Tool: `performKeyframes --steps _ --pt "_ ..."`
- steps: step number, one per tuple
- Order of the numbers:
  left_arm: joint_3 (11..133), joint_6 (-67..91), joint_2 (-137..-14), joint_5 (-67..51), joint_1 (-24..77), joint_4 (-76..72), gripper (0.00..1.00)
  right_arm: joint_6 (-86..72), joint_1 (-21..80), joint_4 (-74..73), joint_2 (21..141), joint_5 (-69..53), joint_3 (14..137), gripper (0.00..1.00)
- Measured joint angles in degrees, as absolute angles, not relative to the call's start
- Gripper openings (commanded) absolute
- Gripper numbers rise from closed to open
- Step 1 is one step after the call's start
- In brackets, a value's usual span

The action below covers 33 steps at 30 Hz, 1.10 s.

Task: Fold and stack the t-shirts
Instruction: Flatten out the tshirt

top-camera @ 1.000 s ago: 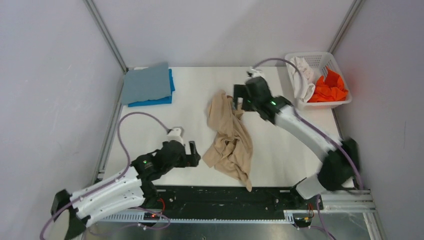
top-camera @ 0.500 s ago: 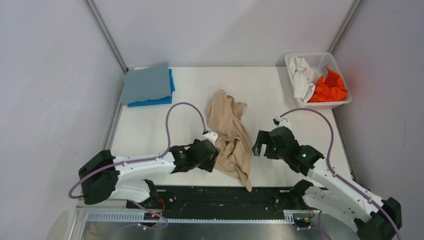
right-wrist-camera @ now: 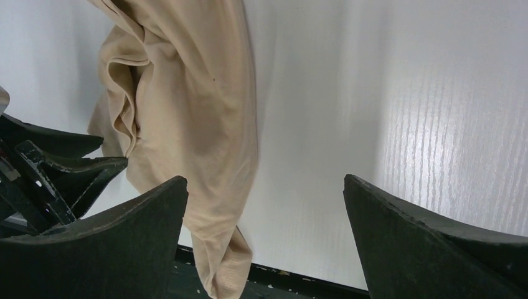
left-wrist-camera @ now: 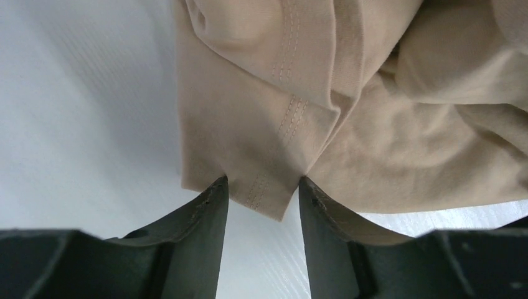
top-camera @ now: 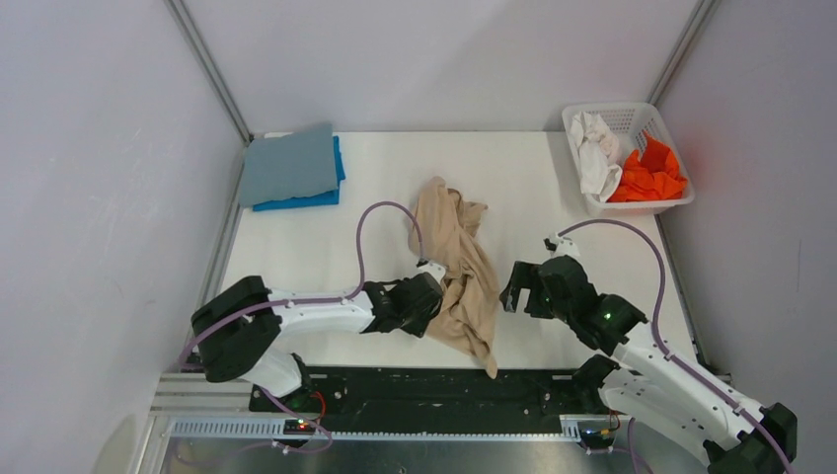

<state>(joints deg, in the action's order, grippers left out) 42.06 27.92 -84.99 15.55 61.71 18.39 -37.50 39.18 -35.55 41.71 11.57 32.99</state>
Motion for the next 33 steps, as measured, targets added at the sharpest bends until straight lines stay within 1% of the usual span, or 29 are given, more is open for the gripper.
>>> performKeyframes --steps 6,8,10,11,12,14,16,18,24,26,28,33 --pt "41.9 28.0 -85.5 14.2 60.3 17.8 0.49 -37.5 39.2 -35.7 41.2 12.2 32.6 0.99" --pt "41.7 28.2 -85.5 13.9 59.8 17.1 0.47 -37.5 39.2 -35.7 41.2 12.5 32.6 0.99" --pt "41.6 28.4 -85.5 13.6 59.4 16.7 0.43 -37.5 39.2 -35.7 41.2 12.7 32.5 0.99" --pt "41.6 28.5 -85.5 13.5 59.3 16.6 0.36 -37.5 39.2 -35.7 41.2 12.7 32.4 0.99" --pt "41.5 28.5 -85.5 13.4 59.2 16.4 0.26 -37.5 39.2 -35.7 41.3 12.7 32.3 0.99" --pt "41.2 28.8 -85.6 13.4 59.0 15.7 0.16 -37.5 39.2 -35.8 41.5 12.8 32.2 0.99" --pt "41.1 29.2 -85.8 13.4 58.8 14.8 0.03 -37.5 39.2 -35.8 41.6 12.9 32.1 0.99" --pt "40.8 29.9 -85.8 13.3 58.6 14.0 0.00 -37.5 39.2 -35.9 41.6 13.1 32.1 0.99" --pt "38.1 32.7 -83.3 14.4 58.6 12.1 0.00 -37.1 39.6 -36.4 41.6 13.1 32.1 0.98" --pt "35.8 34.7 -80.2 15.6 58.6 12.8 0.00 -36.6 41.8 -36.6 41.7 13.1 32.1 0.97" --pt "33.4 37.1 -75.8 17.1 58.6 14.0 0.00 -36.3 46.0 -36.7 42.0 12.9 32.1 0.95" --pt "29.0 42.3 -59.4 20.6 58.6 15.5 0.00 -37.9 64.4 -37.5 45.1 13.5 32.1 0.94"
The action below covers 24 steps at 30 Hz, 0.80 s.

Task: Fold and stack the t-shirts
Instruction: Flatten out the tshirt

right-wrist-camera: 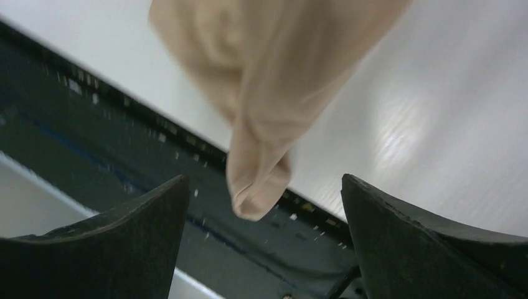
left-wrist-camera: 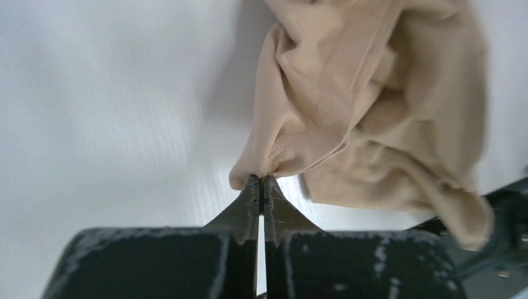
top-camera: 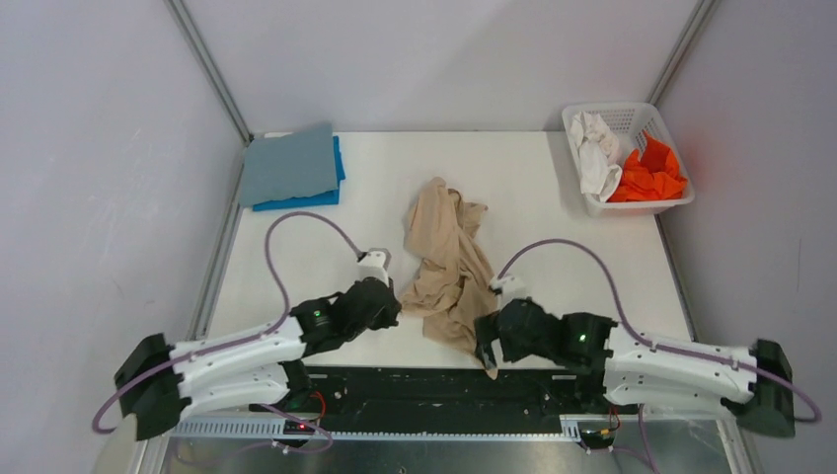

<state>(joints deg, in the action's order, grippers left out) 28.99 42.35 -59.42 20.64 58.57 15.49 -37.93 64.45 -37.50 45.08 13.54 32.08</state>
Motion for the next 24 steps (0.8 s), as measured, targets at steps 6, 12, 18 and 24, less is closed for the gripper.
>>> performKeyframes --steps 6,12,18,24 --pt "23.7 47.2 -45.2 22.7 58.2 15.2 0.00 -45.8 82.0 -37.7 56.6 17.9 32.0 0.86" --pt "20.5 50.0 -39.5 24.3 57.1 16.1 0.00 -50.4 83.4 -33.8 66.6 23.3 32.0 0.15" --pt "20.6 51.4 -37.6 26.3 53.0 16.0 0.00 -54.4 78.1 -32.3 65.1 26.0 31.9 0.00" --pt "24.4 50.6 -40.0 28.3 39.5 17.0 0.00 -48.6 53.6 -28.8 48.1 20.7 31.9 0.00"
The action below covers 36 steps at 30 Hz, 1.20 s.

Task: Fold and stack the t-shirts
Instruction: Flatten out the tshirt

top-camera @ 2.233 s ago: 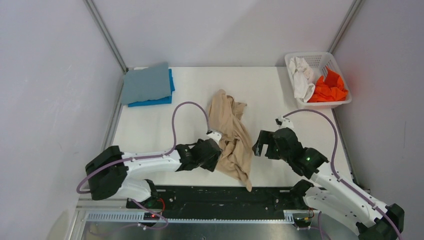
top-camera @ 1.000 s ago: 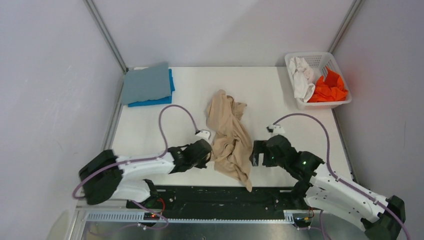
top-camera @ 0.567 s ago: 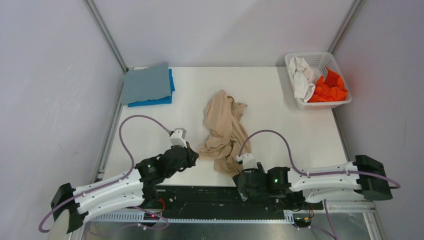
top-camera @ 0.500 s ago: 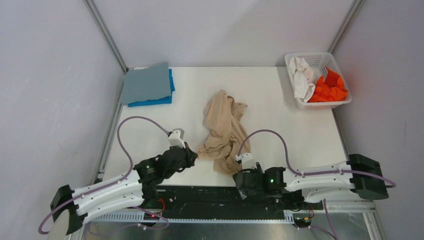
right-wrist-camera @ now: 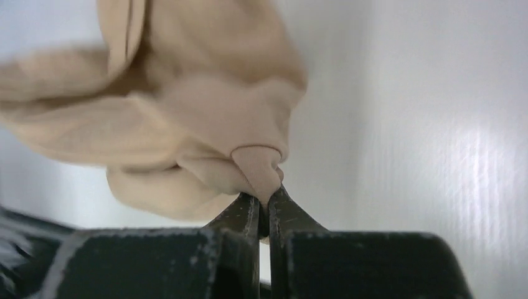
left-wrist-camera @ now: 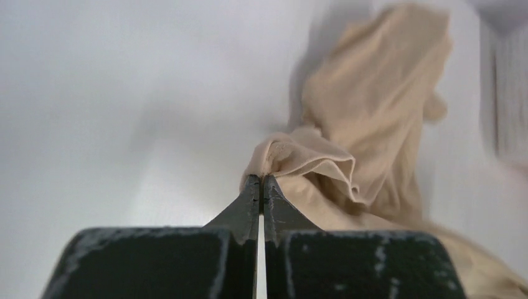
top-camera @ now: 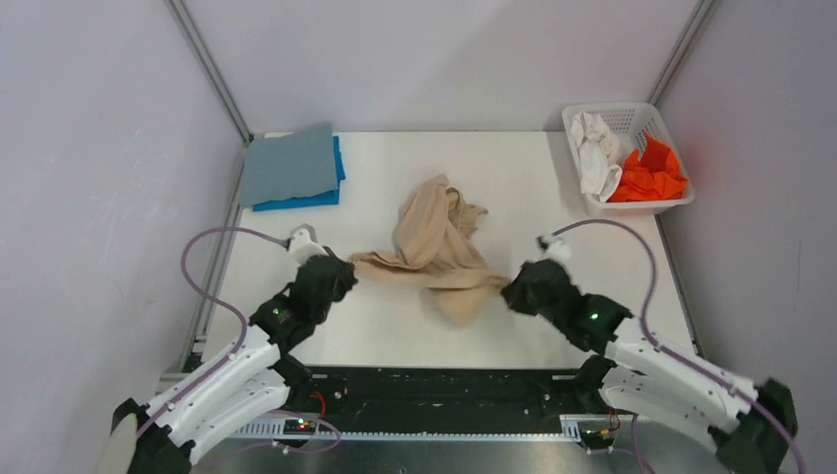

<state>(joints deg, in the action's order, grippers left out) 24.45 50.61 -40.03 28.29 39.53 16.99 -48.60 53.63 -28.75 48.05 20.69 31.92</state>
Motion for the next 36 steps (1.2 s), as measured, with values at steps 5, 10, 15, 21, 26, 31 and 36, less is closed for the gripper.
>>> performKeyframes --steps 5,10,15,21,26,31,36 --pt "33.7 48.3 -45.2 28.1 28.5 16.4 0.00 -42.9 26.6 -23.4 43.1 3.2 34.1 0.00" --pt "46.2 44.3 -48.1 26.4 24.7 15.6 0.00 -38.8 13.6 -21.8 50.9 -13.5 47.2 0.00" --pt "58.3 39.2 -45.8 26.0 24.1 15.2 0.00 -34.7 10.7 -21.1 53.5 -23.6 64.1 0.00" --pt "71.4 35.0 -38.9 20.6 23.9 15.4 0.00 -28.3 10.8 -24.0 52.6 -33.0 84.4 0.00" --pt "80.7 33.4 -34.3 12.8 23.9 14.8 0.00 -23.8 11.0 -29.8 52.1 -38.3 100.9 0.00" --pt "87.9 32.7 -32.5 6.2 23.8 14.6 0.00 -21.4 10.8 -31.8 51.9 -43.0 113.9 0.00" --pt "87.8 31.4 -32.8 6.0 23.8 15.1 0.00 -18.3 10.2 -33.5 52.8 -44.8 118.2 0.00"
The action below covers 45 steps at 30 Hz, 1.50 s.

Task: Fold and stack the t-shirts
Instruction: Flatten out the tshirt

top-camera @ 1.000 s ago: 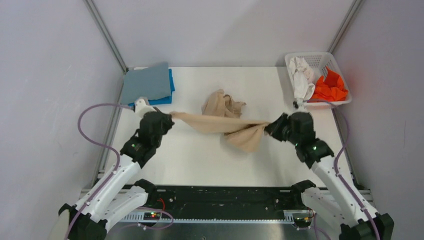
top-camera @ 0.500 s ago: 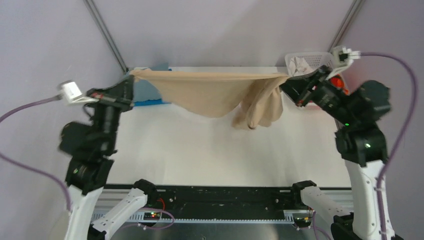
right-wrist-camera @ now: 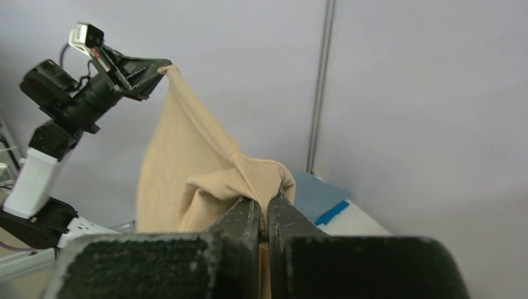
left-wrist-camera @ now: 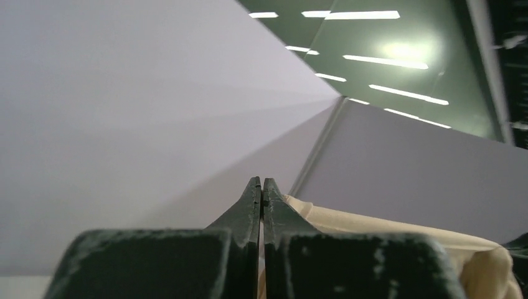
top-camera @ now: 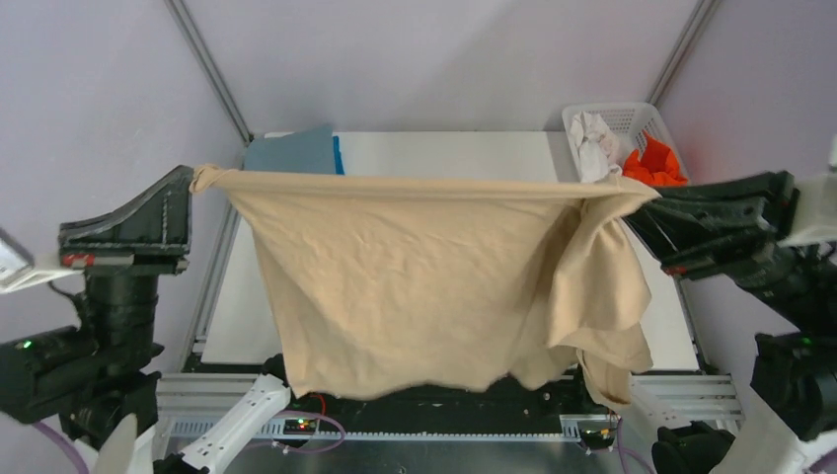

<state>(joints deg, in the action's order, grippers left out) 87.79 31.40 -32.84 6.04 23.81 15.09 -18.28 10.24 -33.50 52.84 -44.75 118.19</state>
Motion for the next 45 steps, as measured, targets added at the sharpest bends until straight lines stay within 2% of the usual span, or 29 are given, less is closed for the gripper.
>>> performKeyframes --steps 4,8,10,12,13,14,15,16,17,18,19,22,25,29,33,40,45 --pt "84.3 29.4 -36.2 12.8 23.7 14.9 0.00 -14.0 10.1 -33.5 56.6 -44.9 114.9 0.00" --pt "79.5 27.1 -45.2 24.4 23.4 14.3 0.00 -8.3 8.8 -32.3 63.9 -44.5 107.4 0.00" --pt "77.5 25.9 -53.2 31.1 22.9 14.1 0.12 -5.5 7.4 -31.0 69.7 -44.6 103.5 0.03" --pt "76.6 24.9 -63.4 35.5 21.8 14.1 0.39 -2.5 6.0 -30.1 77.8 -45.1 101.1 0.10" --pt "76.6 24.2 -67.1 36.8 21.3 14.0 0.57 -1.3 5.7 -29.7 82.2 -45.2 100.8 0.23" --pt "76.8 23.9 -73.9 38.1 20.7 13.8 0.65 0.0 5.5 -29.3 87.9 -45.4 100.8 0.47" --pt "76.9 23.3 -79.4 38.8 20.2 13.9 0.84 1.0 5.4 -29.1 93.2 -45.1 101.1 0.59" --pt "77.3 23.0 -85.4 39.2 19.8 14.6 0.92 1.4 5.3 -29.4 98.7 -44.4 102.0 0.79" --pt "77.8 22.5 -89.9 39.4 19.5 15.2 0.98 2.5 5.3 -31.1 105.6 -43.4 104.8 0.87" --pt "78.8 22.3 -95.1 39.4 19.3 16.4 0.99 3.1 5.4 -32.5 112.1 -42.0 108.3 0.96" --pt "80.0 22.2 -99.5 39.3 19.1 17.7 0.99 3.3 5.6 -33.9 116.9 -40.5 111.4 0.98" --pt "81.6 22.4 -106.0 37.6 18.9 20.9 1.00 4.6 6.7 -39.2 130.9 -32.4 121.7 0.99" --pt "82.3 22.6 -105.3 35.0 18.9 22.3 1.00 5.1 8.9 -41.6 132.3 -22.7 121.0 0.99" --pt "82.0 24.3 -100.4 29.8 19.6 21.5 1.00 5.8 13.6 -37.0 123.7 -10.2 111.3 1.00" --pt "76.6 26.9 -92.8 24.6 22.6 20.4 1.00 6.3 20.1 -30.6 108.4 0.2 95.6 1.00" --pt "62.9 32.2 -84.6 16.3 36.6 19.2 1.00 1.6 25.8 -26.6 85.7 6.7 73.1 0.99" --pt "52.8 35.9 -84.4 14.1 42.4 18.6 1.00 -1.7 24.1 -27.9 80.5 7.9 60.8 0.95"
